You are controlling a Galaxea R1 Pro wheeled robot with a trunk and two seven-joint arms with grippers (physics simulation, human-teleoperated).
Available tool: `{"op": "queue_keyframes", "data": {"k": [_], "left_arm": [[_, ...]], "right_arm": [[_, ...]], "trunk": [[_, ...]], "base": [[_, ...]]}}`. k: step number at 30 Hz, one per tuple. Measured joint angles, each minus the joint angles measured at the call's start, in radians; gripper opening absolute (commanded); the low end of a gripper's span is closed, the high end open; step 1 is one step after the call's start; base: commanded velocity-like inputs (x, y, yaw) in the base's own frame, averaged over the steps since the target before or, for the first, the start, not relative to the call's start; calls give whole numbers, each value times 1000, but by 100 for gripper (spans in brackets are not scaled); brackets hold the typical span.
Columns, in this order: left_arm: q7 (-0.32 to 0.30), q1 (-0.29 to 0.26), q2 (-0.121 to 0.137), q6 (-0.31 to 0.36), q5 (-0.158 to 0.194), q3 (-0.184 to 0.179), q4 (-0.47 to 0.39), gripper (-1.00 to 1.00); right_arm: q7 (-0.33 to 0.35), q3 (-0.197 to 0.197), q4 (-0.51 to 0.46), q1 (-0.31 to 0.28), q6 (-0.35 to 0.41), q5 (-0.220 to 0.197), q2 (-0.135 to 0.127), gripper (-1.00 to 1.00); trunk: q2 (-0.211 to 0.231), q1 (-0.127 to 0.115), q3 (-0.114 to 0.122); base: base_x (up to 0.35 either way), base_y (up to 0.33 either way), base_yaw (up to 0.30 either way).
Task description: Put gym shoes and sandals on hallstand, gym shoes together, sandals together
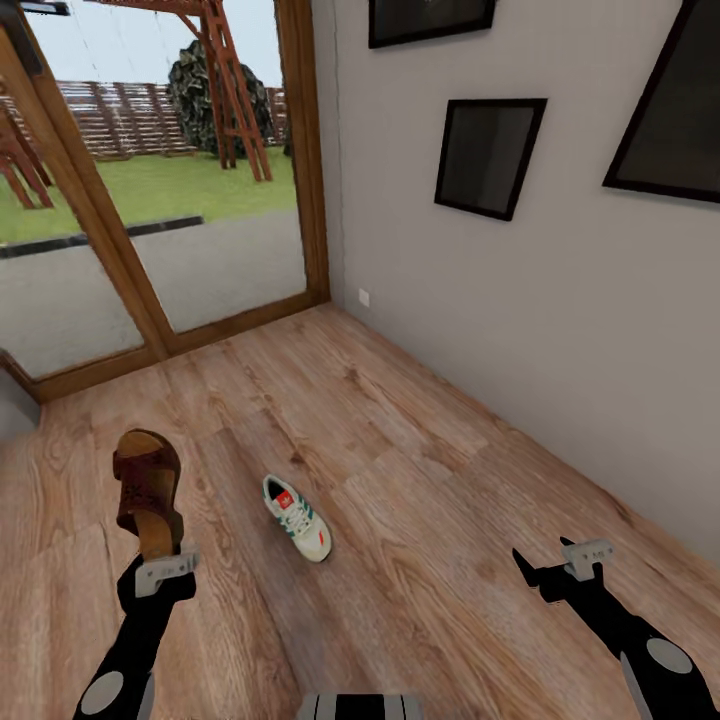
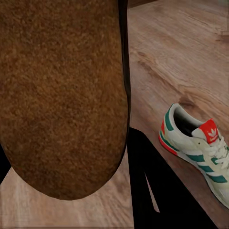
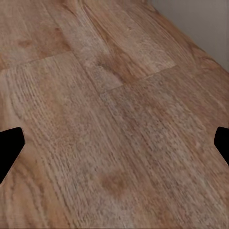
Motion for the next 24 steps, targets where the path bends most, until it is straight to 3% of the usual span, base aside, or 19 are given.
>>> {"op": "queue_keyframes", "data": {"k": [4,12,14,18,24], "left_arm": [[7,2,0,-76,-1,2,67,-100],[0,3,-1,-68,-3,-15,43,-100],[-68,4,3,-2,3,-7,13,-100],[-230,4,3,23,20,35,4,-100],[-280,4,-1,19,22,52,2,-100]], "right_arm": [[0,0,0,0,0,0,0,100],[0,1,4,0,0,1,0,100],[0,1,5,0,0,2,0,100],[0,2,6,0,0,2,0,100],[0,2,6,0,-1,2,1,100]], "trunk": [[0,0,4],[0,0,12],[0,0,14],[0,0,18],[0,0,23]], "base": [[-2,-1,227],[0,0,227],[0,0,227],[0,0,227],[31,-10,227]]}}
